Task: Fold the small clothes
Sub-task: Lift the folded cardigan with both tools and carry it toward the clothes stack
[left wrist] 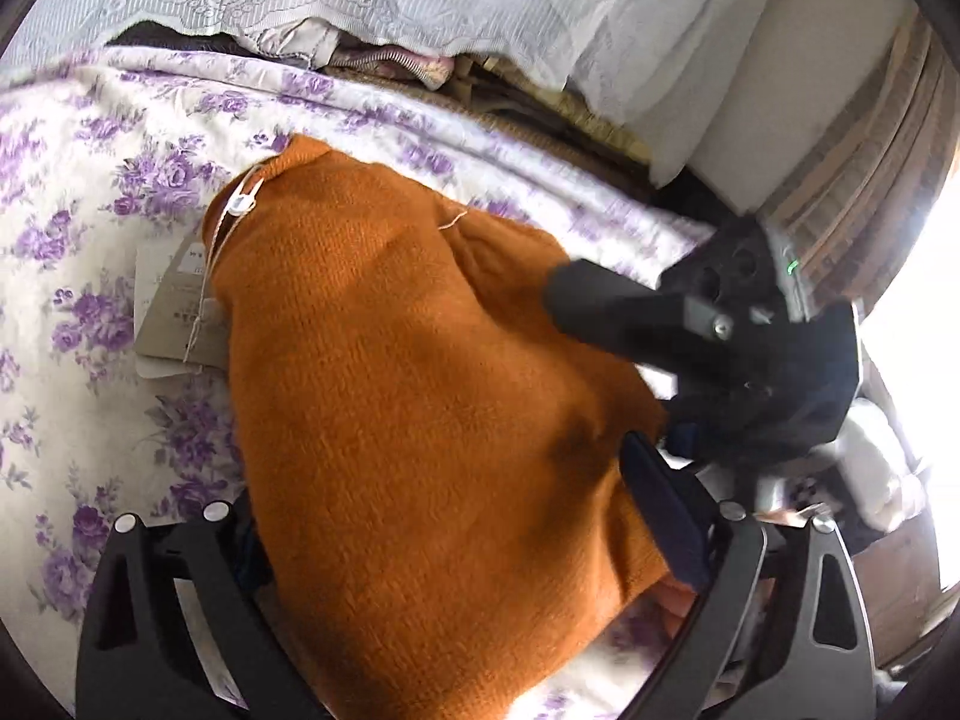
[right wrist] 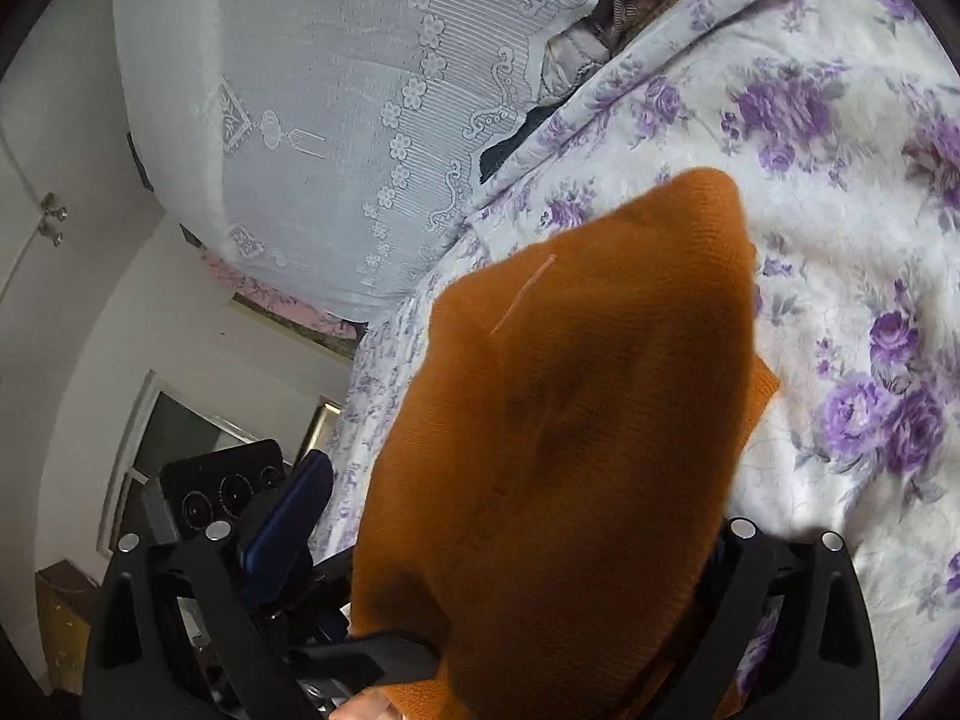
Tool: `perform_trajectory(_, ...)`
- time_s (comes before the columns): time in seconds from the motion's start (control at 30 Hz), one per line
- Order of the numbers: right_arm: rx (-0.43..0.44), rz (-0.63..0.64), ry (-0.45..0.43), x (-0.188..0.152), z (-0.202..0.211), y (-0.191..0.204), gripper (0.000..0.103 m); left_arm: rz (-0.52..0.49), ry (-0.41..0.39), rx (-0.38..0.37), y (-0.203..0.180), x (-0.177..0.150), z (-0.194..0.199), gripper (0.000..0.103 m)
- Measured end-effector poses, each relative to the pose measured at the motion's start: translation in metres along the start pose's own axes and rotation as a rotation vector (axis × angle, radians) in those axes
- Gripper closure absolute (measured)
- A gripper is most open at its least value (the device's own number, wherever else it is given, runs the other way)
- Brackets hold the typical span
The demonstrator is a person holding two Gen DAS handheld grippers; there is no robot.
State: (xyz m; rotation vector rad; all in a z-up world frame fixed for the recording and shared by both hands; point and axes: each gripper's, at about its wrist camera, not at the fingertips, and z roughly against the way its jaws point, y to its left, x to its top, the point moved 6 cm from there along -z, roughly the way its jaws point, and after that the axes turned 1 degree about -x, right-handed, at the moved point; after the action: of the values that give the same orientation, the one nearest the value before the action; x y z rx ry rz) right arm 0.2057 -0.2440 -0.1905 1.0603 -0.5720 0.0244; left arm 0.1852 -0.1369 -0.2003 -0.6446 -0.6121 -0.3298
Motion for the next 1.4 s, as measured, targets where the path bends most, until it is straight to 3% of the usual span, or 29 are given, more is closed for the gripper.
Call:
perform_trajectory(0.1, -0.015, 0.013, -0.004, -0.001, -0.001, 0.001, 0.004, 0.007, 0.033, 0.034, 0.005, -0.004, -0.007, 0.009)
perform_trajectory(0.43, 0.061, -0.028, -0.060, -0.013, 0.021, 0.016, 0.003, -0.100, -0.056, 0.037, -0.020, -0.014, 0.024, 0.012)
perform_trajectory(0.77, -0.004, -0.015, -0.076, -0.060, 0.064, 0.036, 0.003, -0.212, -0.047, 0.045, -0.075, -0.052, 0.050, 0.012)
perform_trajectory(1.07, -0.045, 0.023, -0.171, -0.106, 0.133, 0.064, 0.003, -0.323, -0.055, -0.011, -0.139, -0.083, 0.077, 0.012)
perform_trajectory(1.4, -0.125, 0.052, -0.315, -0.148, 0.231, 0.098, 0.003, -0.472, -0.049, -0.106, -0.237, -0.111, 0.099, 0.012)
